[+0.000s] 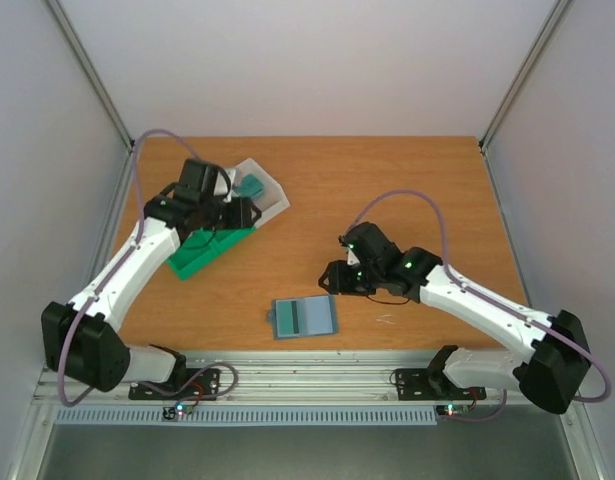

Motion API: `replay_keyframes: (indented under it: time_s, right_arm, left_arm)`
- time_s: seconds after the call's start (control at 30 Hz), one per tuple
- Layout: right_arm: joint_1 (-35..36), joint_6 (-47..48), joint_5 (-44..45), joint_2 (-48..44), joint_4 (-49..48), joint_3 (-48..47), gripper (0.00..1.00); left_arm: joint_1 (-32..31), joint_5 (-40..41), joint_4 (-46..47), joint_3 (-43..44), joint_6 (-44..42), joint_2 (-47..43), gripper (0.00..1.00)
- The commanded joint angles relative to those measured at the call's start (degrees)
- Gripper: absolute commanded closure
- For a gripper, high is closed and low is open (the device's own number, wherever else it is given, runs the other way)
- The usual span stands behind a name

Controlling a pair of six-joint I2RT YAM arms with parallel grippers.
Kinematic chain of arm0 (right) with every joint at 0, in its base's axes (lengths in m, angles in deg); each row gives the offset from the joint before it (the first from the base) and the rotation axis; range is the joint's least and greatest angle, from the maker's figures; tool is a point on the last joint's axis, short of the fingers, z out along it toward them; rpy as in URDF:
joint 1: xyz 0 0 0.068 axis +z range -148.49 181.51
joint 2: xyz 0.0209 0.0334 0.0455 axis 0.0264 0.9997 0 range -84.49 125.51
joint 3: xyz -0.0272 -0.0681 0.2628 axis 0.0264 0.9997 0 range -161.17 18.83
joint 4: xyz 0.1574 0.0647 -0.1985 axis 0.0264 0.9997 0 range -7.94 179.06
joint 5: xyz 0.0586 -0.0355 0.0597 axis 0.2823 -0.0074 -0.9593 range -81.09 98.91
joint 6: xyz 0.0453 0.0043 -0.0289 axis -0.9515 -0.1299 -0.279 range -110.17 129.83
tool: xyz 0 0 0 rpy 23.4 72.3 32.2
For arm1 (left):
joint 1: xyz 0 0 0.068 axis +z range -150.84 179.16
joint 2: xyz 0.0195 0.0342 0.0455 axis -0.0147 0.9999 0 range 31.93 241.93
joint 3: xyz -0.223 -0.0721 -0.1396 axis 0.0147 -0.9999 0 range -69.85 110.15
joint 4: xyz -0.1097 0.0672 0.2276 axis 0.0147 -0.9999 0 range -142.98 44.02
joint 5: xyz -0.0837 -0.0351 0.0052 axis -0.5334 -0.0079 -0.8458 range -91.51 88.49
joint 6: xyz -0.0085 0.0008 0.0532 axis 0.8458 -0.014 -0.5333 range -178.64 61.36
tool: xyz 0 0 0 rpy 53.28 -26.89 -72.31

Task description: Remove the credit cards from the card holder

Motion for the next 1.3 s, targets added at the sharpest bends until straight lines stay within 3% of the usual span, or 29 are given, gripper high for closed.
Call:
replay_keyframes:
  time_s: [0.0,0.2,0.47,0.73,0.97,1.07,1.27]
  right_arm:
    - [1.9,-2.1,-4.0,3.5,-8.2,1.5,0.58]
    - [6.0,-4.9,-5.8,13.5,-15.8,1.2,0.64]
    - [9.7,-9.1,-3.7,24.9,-21.4,-0.2,0.72]
    - [9.7,-7.5,3.4,28.5,-17.5,0.5,0.8]
    - [9.7,-7.9,4.7,29.7,-18.8,3.0,0.9]
    - [9.7,-8.2,4.3,29.3,-20.3,4.1,0.92]
    - [9.7,-9.2,1.6,28.9,-24.2,5.4,0.92]
  left_arm:
    - [-0.4,-7.3,3.0,-9.8,6.9,-5.7,0.48]
    - [-0.6,-13.7,7.1,-22.1,10.3,-11.5,0.49]
    - [-0.8,-18.2,11.6,-31.3,14.4,-15.9,0.5]
    - [-1.3,-21.7,18.7,-39.4,19.4,-17.6,0.49]
    - [-2.2,-24.0,25.2,-42.3,23.7,-16.7,0.5]
    - [-2.6,-24.2,25.9,-42.3,24.0,-16.3,0.53]
    - [-3.4,-23.8,27.4,-42.8,24.3,-14.9,0.68]
